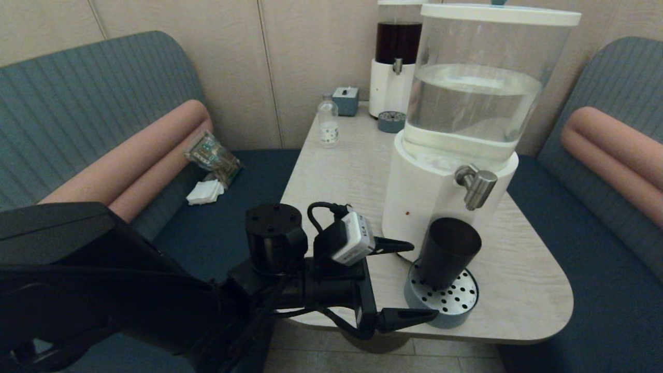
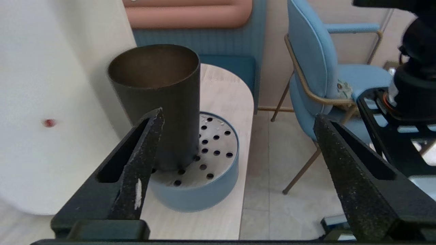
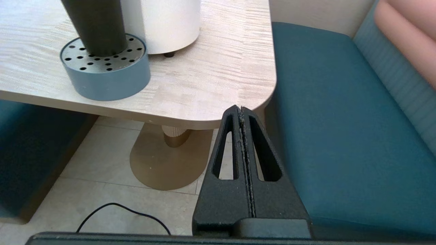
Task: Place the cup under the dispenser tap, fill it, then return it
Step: Place the cup next to the water dispenser
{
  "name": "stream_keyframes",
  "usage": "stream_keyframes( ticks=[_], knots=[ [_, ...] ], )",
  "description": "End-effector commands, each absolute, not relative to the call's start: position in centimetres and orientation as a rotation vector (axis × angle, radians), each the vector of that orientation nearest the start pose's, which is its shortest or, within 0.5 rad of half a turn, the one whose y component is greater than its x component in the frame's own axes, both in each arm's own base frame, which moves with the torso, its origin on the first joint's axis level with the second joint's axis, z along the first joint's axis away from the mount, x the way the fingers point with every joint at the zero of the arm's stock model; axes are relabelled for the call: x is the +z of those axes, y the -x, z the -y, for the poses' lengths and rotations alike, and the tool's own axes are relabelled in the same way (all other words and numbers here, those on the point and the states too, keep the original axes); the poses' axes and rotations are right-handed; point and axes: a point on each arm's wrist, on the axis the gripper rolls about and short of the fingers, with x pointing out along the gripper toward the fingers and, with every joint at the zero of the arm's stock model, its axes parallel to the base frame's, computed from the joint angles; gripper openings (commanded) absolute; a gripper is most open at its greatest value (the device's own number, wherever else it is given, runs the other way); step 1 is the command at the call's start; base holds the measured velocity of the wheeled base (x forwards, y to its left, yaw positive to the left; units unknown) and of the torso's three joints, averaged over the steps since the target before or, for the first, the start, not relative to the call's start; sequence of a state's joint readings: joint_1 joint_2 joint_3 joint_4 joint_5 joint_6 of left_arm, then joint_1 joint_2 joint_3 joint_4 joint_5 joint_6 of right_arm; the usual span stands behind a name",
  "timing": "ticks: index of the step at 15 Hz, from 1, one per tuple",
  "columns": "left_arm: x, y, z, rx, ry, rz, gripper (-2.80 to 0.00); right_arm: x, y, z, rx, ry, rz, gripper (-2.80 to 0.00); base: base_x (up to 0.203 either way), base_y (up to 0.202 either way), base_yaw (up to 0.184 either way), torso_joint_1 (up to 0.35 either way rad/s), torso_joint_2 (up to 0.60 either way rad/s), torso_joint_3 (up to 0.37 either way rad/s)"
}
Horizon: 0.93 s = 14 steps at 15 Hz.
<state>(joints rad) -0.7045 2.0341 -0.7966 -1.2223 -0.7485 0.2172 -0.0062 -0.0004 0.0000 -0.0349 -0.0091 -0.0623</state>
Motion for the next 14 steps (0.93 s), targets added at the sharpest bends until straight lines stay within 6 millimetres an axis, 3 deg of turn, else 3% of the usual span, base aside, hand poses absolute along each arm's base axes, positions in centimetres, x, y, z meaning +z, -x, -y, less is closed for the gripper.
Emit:
stream_keyframes(
  ticks=[1, 10, 14],
  knots=[
    [11.1, -27.0, 25.3, -1.453, -0.174, 0.109, 0.0, 7.5, 2.2, 0.0, -0.016, 0.063, 0.019, -2.8, 0.0, 0.0, 0.0, 0.0, 0.0, 0.0],
    [11.2, -29.3, 26.5, -1.323, -0.142, 0.149, 0.0, 7.5, 2.2, 0.0, -0.016, 0.063, 0.019, -2.8, 0.0, 0.0, 0.0, 0.0, 0.0, 0.0],
    [9.7, -30.1, 27.1, -1.307, -0.142, 0.119, 0.0, 7.5, 2.2, 0.0, -0.016, 0.063, 0.019, -2.8, 0.0, 0.0, 0.0, 0.0, 0.0, 0.0]
  ],
)
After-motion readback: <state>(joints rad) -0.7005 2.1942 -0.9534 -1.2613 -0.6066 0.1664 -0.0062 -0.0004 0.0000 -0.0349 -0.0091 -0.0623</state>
